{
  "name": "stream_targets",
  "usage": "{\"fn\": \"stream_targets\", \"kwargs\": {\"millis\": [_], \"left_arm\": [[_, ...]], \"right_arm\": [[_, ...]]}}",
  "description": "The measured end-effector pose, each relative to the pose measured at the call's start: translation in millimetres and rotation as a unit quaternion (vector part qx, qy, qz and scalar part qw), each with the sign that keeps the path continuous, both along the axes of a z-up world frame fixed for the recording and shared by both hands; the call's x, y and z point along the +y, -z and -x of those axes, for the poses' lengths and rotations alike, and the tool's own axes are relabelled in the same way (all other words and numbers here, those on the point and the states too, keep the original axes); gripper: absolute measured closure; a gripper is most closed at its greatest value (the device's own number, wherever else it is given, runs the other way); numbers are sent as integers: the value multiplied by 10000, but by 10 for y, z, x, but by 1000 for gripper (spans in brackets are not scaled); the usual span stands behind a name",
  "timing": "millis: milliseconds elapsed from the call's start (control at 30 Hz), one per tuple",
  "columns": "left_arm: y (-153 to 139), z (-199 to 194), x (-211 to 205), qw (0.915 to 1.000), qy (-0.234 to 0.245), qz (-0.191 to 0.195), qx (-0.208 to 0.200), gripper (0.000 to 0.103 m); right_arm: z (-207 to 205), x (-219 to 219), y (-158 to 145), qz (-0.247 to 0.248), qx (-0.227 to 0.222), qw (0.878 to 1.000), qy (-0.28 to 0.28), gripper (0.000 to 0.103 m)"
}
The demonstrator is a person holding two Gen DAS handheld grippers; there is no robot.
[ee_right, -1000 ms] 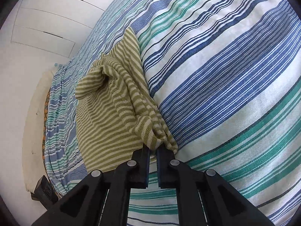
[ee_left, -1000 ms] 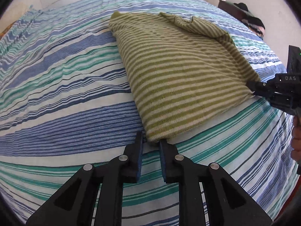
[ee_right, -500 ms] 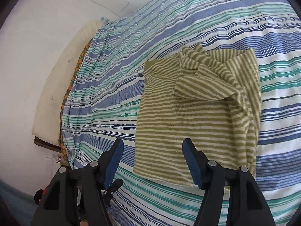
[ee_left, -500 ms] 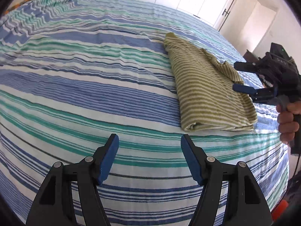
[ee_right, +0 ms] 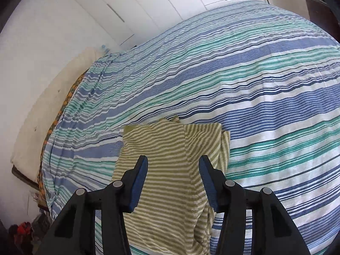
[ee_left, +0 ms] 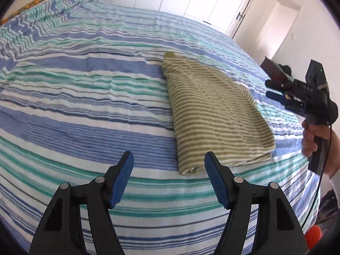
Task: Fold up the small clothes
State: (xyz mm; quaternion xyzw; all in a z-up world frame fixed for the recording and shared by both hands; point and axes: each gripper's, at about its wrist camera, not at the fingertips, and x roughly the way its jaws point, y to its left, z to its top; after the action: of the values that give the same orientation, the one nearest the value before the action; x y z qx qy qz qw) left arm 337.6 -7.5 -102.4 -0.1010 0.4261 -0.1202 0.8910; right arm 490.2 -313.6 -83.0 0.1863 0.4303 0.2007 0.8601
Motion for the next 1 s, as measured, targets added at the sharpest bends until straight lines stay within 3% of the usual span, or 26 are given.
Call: {"fn": "stream_targets", "kwargs": {"millis": [67, 133, 167, 200, 233, 267, 367, 400, 433, 467, 600, 767, 1000], "left_arm": [[-49, -162, -256, 9996, 155, -178, -155, 32], [95, -302, -494, 9982, 417, -423, 80, 32], [262, -384, -600, 9953, 546, -691, 392, 33], [447, -446, -683, 9902, 624, -995, 756, 41], [555, -456, -715, 9869, 645, -1147, 931, 42], [533, -403, -697, 9884, 595, -1117, 840, 42], [317, -195, -587, 9917, 278, -1059, 673, 22], [260, -107, -551, 9918, 161, -1123, 596, 17], [227, -21, -527, 9914, 68, -1199, 523, 15], [223, 53, -506, 9905, 5, -1278, 512, 14], [354, 202, -491, 9860, -65, -1499, 731, 13], [408, 225, -480, 9845, -77, -1531, 846, 13], [390, 245, -443, 9840, -115, -1563, 849, 13]], "right_arm": [[217, 313, 49, 459, -201, 9965, -675, 52], [460, 494, 259, 826, -265, 9900, -1114, 52], [516, 537, 434, 1022, -102, 9876, -1184, 52], [525, 540, 651, 1268, 182, 9854, -1124, 54], [561, 507, 789, 1380, 375, 9841, -1057, 63], [595, 454, 832, 1378, 384, 9848, -982, 65], [873, 353, 581, 1292, 35, 9889, -734, 61], [989, 353, 494, 1262, -146, 9891, -740, 55], [1107, 359, 434, 1355, -302, 9876, -735, 41], [1212, 402, 399, 1546, -430, 9846, -696, 37], [1527, 510, 508, 2042, -559, 9753, -634, 37], [1604, 528, 496, 1750, -529, 9822, -431, 37], [1595, 602, 427, 1822, -595, 9805, -437, 37]]}}
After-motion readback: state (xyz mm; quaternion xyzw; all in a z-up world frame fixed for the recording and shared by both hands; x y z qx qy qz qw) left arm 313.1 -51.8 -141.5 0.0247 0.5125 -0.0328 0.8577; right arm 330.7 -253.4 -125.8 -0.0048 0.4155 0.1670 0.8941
